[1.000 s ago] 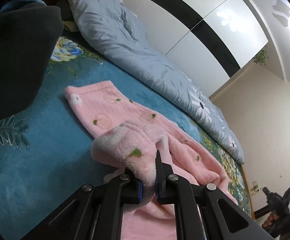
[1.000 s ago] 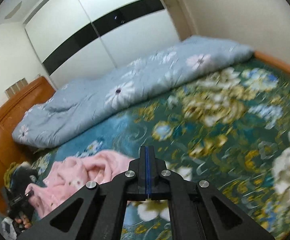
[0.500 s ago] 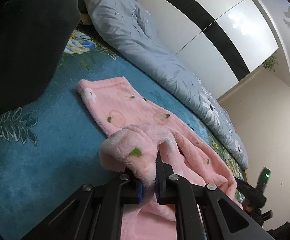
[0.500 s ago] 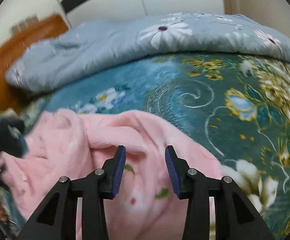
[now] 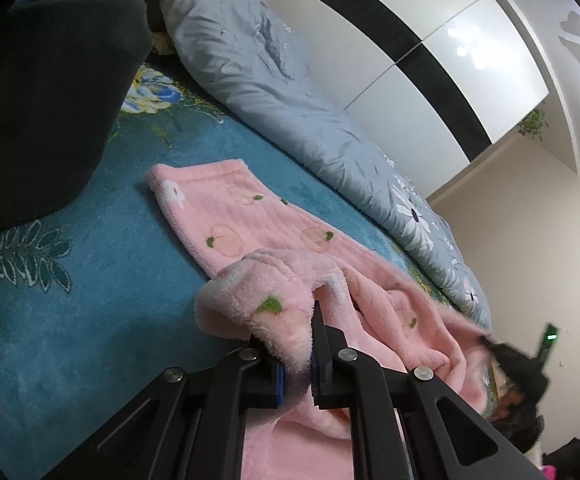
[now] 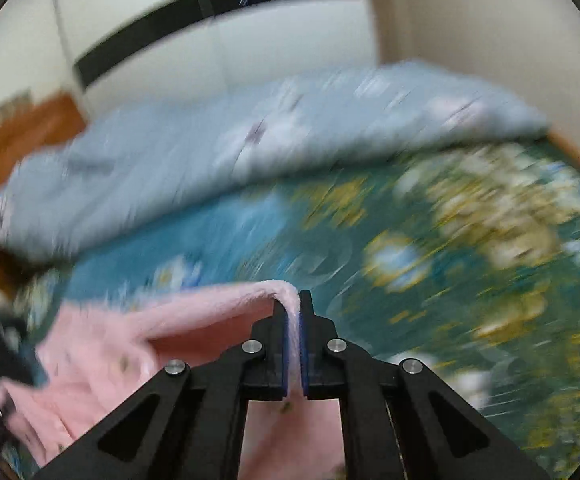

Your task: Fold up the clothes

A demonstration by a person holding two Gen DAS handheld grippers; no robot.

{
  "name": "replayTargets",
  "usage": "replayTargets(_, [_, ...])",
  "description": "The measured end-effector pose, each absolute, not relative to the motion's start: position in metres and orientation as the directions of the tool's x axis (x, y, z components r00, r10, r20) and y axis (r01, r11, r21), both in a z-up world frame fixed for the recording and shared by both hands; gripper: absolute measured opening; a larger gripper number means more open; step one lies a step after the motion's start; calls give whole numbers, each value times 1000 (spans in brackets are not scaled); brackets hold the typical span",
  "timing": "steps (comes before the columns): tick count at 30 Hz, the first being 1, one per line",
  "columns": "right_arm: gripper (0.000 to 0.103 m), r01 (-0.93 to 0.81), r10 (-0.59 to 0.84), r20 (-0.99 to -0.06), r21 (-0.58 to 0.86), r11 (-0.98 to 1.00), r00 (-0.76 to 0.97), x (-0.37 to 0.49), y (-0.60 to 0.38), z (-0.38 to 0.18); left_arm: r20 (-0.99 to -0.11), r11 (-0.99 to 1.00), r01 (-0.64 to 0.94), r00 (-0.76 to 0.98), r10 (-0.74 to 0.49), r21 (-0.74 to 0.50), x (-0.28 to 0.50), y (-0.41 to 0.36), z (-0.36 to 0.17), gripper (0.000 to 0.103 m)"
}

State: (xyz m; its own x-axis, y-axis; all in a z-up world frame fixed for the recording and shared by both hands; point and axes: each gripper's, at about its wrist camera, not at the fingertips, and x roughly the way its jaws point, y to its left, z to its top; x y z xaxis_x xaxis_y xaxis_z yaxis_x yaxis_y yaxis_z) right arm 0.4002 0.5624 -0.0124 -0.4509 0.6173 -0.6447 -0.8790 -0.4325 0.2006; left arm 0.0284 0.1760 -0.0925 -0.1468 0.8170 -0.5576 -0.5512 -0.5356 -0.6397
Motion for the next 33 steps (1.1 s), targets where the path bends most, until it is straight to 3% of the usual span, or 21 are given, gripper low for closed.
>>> replayTargets(7, [4,-940,860,-387,214,-267,-332,517,501,94,-523,-450,-596,-58,850,-665,42,185,-86,10])
replayTargets(11, [4,-944,889,-321,165,-285,-325,525,472,127,-524,-432,-607,-31,851,-667,48,193,-88,10])
replayTargets(14, [4,-947,871,-381,47,-318,-311,492,478,121,-561,-488,-602,-79,824,-632,47,195,-90,10])
replayTargets(17, [5,-935,790,-540,-17,-355,-291,451,512,73,-588,-532,-580,-109,802,-618,40,189,-94,10])
replayTargets(23, [6,-917,573,-767,51,-396,-289,405,554,-60,-644,-591,-544,-115,756,-596,27,186,-113,10])
replayTargets(27, [7,-897,509,-791,110,-428,-340,409,553,-83,-667,-604,-560,-117,736,-568,30,193,-118,10])
replayTargets(29, [12,-881,523,-765,122,-457,-377,421,549,-68,-664,-597,-569,-114,739,-566,33,195,-117,11])
replayTargets(30, [23,-871,527,-749,134,-473,-401,429,547,-59,-664,-595,-572,-113,739,-565,34,196,-116,12])
replayTargets(31, [42,-856,530,-724,160,-492,-441,443,542,-46,-663,-590,-577,-108,741,-565,36,197,-115,13])
replayTargets(33, [55,-837,563,-660,192,-512,-497,481,529,-21,-663,-582,-588,-101,742,-562,39,197,-114,28])
